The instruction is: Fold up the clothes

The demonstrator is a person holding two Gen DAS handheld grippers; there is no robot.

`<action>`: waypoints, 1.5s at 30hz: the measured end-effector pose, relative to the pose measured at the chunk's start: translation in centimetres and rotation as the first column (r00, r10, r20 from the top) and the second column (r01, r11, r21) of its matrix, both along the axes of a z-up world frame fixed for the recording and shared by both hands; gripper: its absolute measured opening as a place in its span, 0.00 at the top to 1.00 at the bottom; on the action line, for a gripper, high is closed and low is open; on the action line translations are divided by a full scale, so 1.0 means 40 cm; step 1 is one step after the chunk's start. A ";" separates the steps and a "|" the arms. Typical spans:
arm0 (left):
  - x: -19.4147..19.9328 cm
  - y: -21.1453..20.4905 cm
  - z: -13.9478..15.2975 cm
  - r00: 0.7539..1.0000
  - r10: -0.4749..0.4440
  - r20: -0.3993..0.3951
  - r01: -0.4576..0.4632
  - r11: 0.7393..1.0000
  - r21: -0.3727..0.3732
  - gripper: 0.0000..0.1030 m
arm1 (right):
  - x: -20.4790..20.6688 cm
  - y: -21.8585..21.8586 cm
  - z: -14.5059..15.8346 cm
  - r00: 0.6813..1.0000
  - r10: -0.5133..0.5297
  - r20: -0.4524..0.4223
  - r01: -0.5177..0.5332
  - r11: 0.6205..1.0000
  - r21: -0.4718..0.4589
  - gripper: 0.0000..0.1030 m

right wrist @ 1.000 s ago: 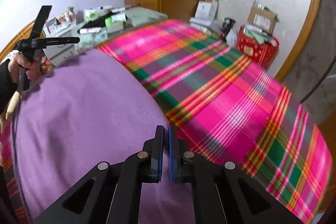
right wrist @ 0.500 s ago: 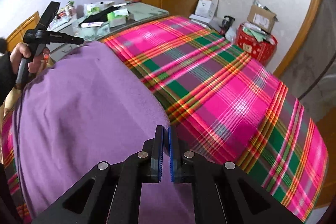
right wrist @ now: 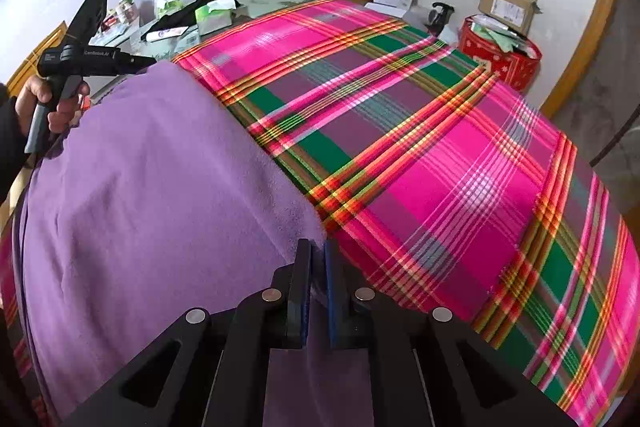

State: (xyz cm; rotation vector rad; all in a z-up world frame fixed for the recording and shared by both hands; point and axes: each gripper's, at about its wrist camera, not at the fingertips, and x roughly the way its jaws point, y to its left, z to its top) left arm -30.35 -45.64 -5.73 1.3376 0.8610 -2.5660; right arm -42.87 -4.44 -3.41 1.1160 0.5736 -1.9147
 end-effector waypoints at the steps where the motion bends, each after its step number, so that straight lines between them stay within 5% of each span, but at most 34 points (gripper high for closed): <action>1: 0.001 -0.001 -0.001 1.000 0.003 -0.001 -0.003 1.000 -0.001 0.61 | -0.004 0.002 -0.002 1.000 -0.002 0.003 0.002 1.000 -0.004 0.92; 5: -0.001 0.008 0.000 1.000 -0.008 -0.019 0.008 1.000 0.004 0.69 | -0.011 0.001 -0.007 1.000 -0.012 0.005 0.012 1.000 -0.014 0.92; 10: -0.009 0.064 0.032 0.999 -0.035 -0.016 0.031 0.983 -0.182 0.77 | -0.002 -0.005 -0.003 1.000 -0.020 -0.022 0.020 1.000 -0.001 0.95; 12: 0.007 0.063 0.053 0.999 -0.016 -0.045 0.007 0.980 -0.201 0.96 | 0.006 -0.005 0.009 0.999 -0.023 -0.043 0.023 1.000 0.001 0.95; 22: 0.143 0.102 0.212 0.969 -0.008 -0.245 -0.054 0.969 -0.243 0.96 | 0.135 0.040 0.170 0.986 -0.018 -0.166 0.004 0.997 -0.082 0.96; 30: 0.383 0.154 0.320 0.901 -0.003 -0.435 -0.102 0.971 -0.217 0.96 | 0.373 0.106 0.258 0.965 0.008 -0.263 -0.043 0.991 -0.128 0.96; 35: 0.576 0.203 0.293 0.880 0.023 -0.474 -0.125 0.975 -0.186 0.96 | 0.567 0.154 0.233 0.968 0.039 -0.247 -0.077 0.986 -0.145 0.97; 40: 0.726 0.256 0.188 0.915 0.049 -0.400 -0.123 0.979 -0.163 0.95 | 0.730 0.190 0.119 0.988 0.068 -0.140 -0.086 0.989 -0.121 0.97; 45: 0.818 0.282 0.137 0.931 0.104 -0.350 -0.150 0.983 -0.107 0.95 | 0.763 0.249 0.062 0.998 -0.036 -0.042 0.028 0.985 -0.172 0.94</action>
